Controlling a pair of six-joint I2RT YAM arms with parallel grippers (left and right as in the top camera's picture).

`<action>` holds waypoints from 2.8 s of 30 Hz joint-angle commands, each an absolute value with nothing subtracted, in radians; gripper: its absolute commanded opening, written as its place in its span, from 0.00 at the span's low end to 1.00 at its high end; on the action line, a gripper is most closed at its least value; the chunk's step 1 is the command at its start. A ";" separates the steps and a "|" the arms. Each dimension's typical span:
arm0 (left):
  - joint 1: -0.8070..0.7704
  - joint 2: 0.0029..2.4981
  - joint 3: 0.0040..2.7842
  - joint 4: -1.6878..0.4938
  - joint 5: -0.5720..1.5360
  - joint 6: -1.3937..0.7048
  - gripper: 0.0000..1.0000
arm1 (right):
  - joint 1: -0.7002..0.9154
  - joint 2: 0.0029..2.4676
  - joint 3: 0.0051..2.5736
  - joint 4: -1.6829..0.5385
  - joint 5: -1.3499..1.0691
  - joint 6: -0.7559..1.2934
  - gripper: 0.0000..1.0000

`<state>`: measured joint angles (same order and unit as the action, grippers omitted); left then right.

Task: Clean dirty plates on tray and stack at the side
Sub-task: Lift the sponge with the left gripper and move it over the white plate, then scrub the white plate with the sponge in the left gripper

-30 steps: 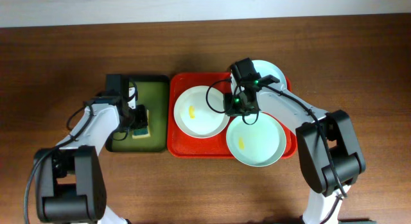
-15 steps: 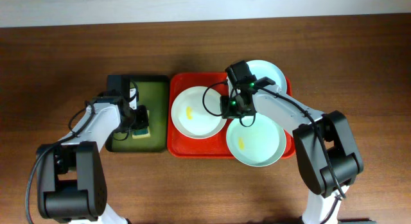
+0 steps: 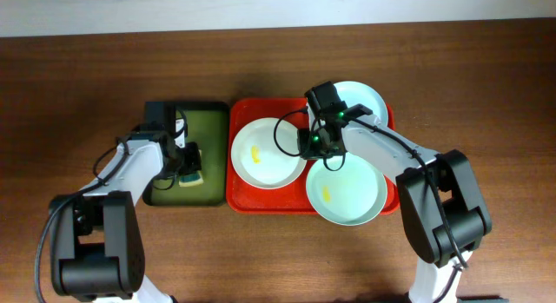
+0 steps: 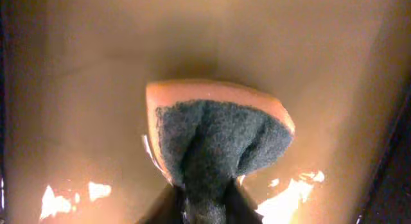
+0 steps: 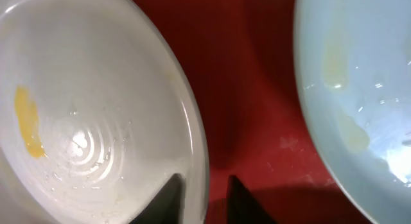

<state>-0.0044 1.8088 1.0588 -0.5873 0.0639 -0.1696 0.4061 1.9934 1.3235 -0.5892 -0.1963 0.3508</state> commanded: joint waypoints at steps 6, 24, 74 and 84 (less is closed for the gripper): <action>0.009 1.617 1.202 -0.606 0.056 -0.096 0.00 | 0.413 2.004 1.314 -0.566 -0.226 0.350 0.99; 0.009 1.624 1.196 -0.570 0.090 -0.096 0.00 | 0.414 2.004 1.312 -0.626 -0.258 0.504 0.04; -0.366 2.049 1.539 -0.801 0.078 -0.242 0.00 | 0.415 1.990 1.311 -0.628 -0.255 0.371 0.04; -0.366 2.049 1.454 -0.774 0.011 -0.242 0.00 | 0.415 1.990 1.283 -0.601 -0.251 0.371 0.04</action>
<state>-0.3683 2.0460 1.4815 -0.7853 0.0326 -0.2295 0.4076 1.9930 1.3087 -0.6079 -0.2535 0.3740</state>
